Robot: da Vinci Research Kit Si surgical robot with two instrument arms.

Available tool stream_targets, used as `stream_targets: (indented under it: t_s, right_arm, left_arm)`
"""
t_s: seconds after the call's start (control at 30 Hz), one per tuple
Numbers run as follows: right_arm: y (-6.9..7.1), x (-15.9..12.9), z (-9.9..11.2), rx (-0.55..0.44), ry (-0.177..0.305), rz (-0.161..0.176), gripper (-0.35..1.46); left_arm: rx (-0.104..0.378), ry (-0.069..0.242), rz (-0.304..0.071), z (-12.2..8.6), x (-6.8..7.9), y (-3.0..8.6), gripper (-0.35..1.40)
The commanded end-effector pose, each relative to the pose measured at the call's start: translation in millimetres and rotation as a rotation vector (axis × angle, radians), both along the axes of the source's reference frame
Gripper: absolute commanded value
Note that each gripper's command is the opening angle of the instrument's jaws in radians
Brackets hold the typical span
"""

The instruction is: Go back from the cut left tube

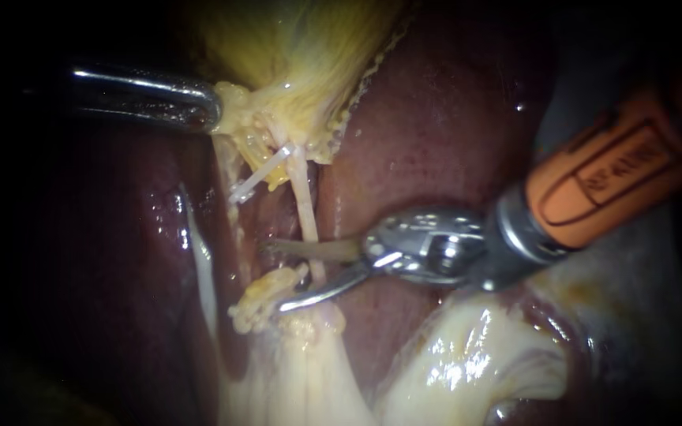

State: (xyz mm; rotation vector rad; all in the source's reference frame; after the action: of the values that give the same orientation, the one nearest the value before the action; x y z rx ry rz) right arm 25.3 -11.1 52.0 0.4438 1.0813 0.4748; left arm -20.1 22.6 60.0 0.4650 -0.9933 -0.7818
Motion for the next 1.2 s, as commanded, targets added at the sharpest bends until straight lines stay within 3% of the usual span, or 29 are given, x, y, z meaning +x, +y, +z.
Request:
stream_targets:
  t_s: [0.03,0.23,0.33,0.5,0.9,1.2]
  right_arm:
    - [0.3,-0.7,-0.3,-0.025,-0.032,-0.023,1.45]
    - [2.0,-4.6,-2.7,-0.133,-0.235,-0.157,1.45]
    - [2.9,-6.0,-3.8,-0.134,-0.314,-0.19,1.45]
    - [3.7,-7.6,-5.0,-0.12,-0.391,-0.222,1.45]
    - [3.1,-7.8,-5.9,-0.118,-0.41,-0.237,1.45]
    - [3.0,-7.9,-6.0,-0.093,-0.438,-0.237,1.45]
  left_arm:
    - [0.0,0.0,0.0,0.0,0.0,0.0,-0.35]
    - [0.0,0.0,0.0,0.0,0.0,0.0,-0.35]
    - [0.0,0.0,0.0,0.0,0.0,-0.1,-0.35]
    - [0.0,0.0,0.0,0.0,0.0,0.0,-0.35]
    - [-0.003,0.004,-0.004,0.5,-0.7,-0.3,-0.35]
    - [0.017,-0.003,-0.01,3.3,-2.6,-0.9,-0.35]
